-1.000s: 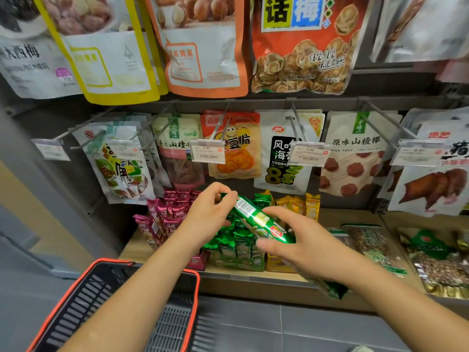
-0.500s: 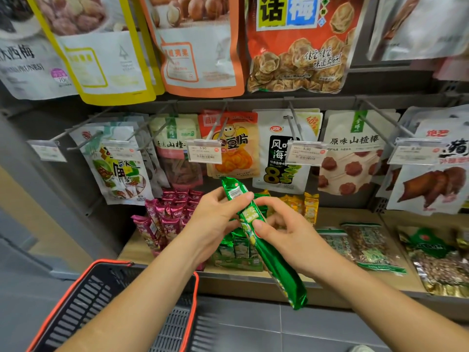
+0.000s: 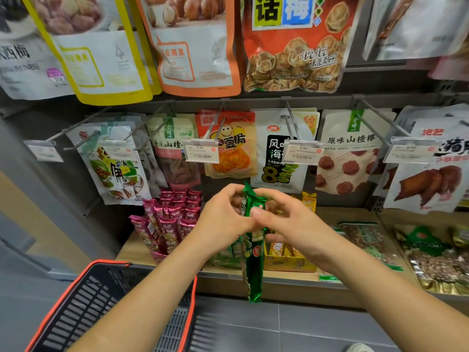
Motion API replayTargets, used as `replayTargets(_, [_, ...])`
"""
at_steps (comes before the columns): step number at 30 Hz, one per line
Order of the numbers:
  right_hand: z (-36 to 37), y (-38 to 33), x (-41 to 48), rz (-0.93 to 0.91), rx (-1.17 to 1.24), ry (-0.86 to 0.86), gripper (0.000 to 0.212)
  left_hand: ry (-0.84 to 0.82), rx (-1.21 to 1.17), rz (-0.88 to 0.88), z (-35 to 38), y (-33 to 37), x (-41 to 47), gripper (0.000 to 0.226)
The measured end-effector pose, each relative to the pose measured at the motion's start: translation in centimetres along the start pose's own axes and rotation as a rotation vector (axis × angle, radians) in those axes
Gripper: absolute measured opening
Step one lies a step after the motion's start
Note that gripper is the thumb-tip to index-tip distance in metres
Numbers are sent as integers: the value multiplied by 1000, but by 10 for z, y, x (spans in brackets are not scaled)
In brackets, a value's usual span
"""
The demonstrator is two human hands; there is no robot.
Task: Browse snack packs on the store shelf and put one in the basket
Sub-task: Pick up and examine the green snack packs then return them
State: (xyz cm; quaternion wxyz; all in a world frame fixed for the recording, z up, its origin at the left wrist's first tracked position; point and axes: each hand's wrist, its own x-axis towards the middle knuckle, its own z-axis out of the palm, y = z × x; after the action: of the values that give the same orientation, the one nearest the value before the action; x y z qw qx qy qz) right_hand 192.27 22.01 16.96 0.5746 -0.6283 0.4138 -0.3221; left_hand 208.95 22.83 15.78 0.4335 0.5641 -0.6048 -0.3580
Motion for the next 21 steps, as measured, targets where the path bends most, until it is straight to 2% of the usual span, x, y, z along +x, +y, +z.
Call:
replayTargets(3, [0, -2, 0, -53, -54, 11, 17, -21, 4, -7, 6, -2, 1, 91])
replayTargets(4, [-2, -3, 0, -56, -38, 23, 15, -21, -28, -17, 6, -2, 1, 94])
replayTargets(6, [-5, -5, 0, -82, 25, 59, 14, -52, -86, -6, 5, 0, 1, 81])
replayTargets(10, [-11, -8, -2, -142, 146, 126, 12, -210, -39, -11, 1, 1, 0, 32])
replayTargets(14, [-14, -9, -7, -156, 178, 129, 12, -293, 15, -46, -4, 2, -1, 41])
replayTargets(21, [-38, -17, -12, -92, 313, 132, 24, -429, 185, -79, -14, -2, -5, 39])
